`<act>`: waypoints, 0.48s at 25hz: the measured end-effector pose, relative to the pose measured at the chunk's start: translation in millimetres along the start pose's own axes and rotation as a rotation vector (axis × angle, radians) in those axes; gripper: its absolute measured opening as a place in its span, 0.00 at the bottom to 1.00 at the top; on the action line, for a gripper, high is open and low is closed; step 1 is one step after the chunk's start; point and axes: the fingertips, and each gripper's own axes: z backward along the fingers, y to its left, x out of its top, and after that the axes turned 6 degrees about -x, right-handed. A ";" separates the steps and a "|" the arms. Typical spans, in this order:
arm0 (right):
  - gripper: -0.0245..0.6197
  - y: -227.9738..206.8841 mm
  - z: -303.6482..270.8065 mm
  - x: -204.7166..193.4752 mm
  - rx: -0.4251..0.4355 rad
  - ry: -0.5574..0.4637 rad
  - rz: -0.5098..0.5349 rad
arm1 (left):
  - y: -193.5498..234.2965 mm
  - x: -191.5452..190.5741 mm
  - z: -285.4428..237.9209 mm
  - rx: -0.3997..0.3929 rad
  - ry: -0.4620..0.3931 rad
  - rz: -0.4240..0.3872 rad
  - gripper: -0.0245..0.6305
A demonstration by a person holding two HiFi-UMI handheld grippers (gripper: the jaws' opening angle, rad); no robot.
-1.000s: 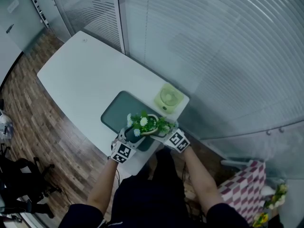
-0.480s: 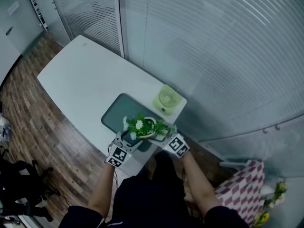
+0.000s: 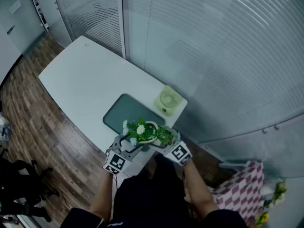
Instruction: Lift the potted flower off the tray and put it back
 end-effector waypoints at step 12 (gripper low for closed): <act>0.61 26.6 36.9 37.3 -0.039 -0.073 -0.007 | -28.0 34.7 32.9 -0.021 0.016 -0.039 0.47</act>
